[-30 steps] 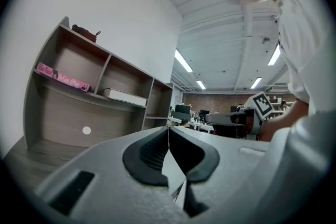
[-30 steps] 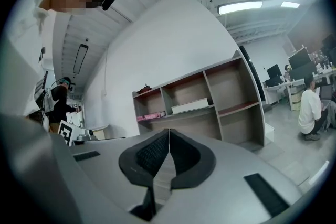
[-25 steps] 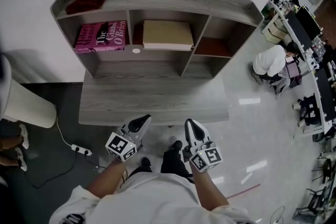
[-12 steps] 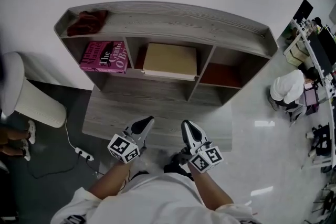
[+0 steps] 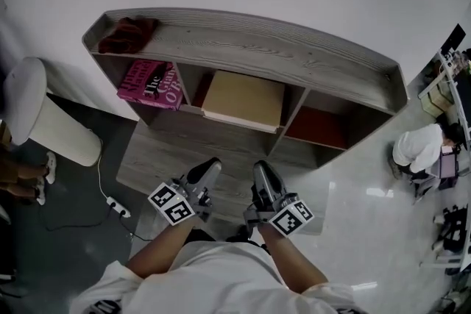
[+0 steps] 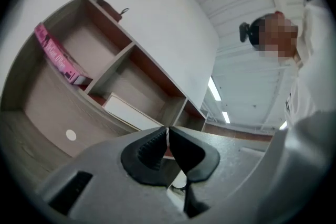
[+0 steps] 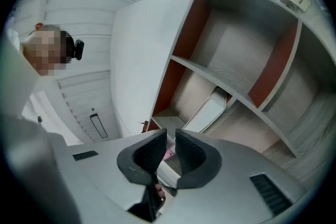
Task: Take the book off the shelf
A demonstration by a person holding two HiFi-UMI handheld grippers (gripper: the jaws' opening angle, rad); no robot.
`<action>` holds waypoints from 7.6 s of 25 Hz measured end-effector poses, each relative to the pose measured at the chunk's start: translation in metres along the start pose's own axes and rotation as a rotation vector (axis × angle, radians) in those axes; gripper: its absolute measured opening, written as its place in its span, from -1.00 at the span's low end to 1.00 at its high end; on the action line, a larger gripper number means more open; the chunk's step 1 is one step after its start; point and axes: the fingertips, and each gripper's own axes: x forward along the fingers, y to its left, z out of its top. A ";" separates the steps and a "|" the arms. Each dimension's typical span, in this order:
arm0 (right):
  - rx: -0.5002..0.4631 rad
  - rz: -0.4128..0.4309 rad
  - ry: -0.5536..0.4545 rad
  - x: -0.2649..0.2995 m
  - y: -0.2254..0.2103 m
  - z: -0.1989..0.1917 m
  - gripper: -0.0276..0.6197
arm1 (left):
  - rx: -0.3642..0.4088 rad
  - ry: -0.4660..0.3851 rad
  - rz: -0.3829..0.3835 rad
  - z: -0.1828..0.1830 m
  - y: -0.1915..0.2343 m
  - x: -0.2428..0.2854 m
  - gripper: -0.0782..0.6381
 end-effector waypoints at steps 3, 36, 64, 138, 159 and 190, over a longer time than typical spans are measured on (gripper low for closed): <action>0.098 -0.011 -0.040 0.010 -0.011 0.007 -0.86 | -0.136 -0.065 0.004 0.011 0.013 0.008 -0.73; 0.495 -0.295 -0.329 0.045 -0.095 0.026 -0.07 | -0.795 -0.223 0.034 0.037 0.122 0.057 0.13; 0.501 -0.341 -0.315 0.068 -0.113 0.027 -0.07 | -0.846 -0.214 0.135 0.032 0.144 0.077 0.16; 0.476 -0.230 -0.267 -0.056 0.010 -0.037 -0.21 | -0.885 -0.307 0.053 0.005 0.019 -0.075 -0.17; 0.466 -0.253 -0.283 -0.159 0.101 -0.110 -0.21 | -0.912 -0.247 0.015 -0.023 -0.055 -0.194 -0.17; 0.545 -0.208 -0.135 -0.279 0.148 -0.157 -0.21 | -0.886 -0.223 0.097 -0.088 -0.151 -0.290 -0.17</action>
